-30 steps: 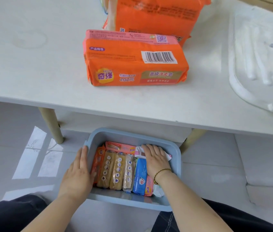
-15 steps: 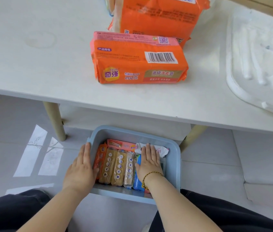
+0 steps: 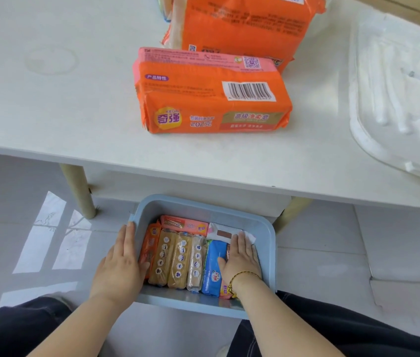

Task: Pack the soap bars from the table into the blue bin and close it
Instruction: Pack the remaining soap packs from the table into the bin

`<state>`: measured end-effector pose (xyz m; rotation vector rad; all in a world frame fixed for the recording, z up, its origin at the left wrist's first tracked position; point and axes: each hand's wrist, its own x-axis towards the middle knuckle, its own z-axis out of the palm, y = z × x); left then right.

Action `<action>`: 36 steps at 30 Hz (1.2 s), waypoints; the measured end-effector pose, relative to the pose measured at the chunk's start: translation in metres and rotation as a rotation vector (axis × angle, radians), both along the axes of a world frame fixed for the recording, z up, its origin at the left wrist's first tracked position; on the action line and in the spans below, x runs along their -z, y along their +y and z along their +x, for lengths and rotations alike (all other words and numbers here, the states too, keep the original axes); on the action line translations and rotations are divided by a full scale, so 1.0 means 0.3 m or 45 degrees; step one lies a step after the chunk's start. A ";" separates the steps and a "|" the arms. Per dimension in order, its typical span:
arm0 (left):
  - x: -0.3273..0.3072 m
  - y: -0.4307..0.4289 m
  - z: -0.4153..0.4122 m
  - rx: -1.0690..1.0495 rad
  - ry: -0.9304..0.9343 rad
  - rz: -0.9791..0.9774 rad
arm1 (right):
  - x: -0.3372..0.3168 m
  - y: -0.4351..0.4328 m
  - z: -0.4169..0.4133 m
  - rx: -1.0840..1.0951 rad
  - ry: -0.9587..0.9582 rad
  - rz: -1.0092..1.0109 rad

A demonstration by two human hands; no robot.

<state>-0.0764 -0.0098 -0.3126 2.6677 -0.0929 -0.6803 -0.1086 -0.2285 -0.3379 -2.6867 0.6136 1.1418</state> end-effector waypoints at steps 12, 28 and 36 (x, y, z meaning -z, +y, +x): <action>0.010 -0.002 0.001 -0.002 -0.017 0.023 | 0.057 0.089 0.042 -0.186 -0.038 0.078; -0.258 -0.021 -0.009 0.153 -0.081 0.106 | -0.439 0.097 0.071 -0.291 -0.383 0.287; -0.641 -0.022 -0.063 0.192 -1.120 -0.373 | -0.919 0.170 0.074 -0.455 -1.848 0.300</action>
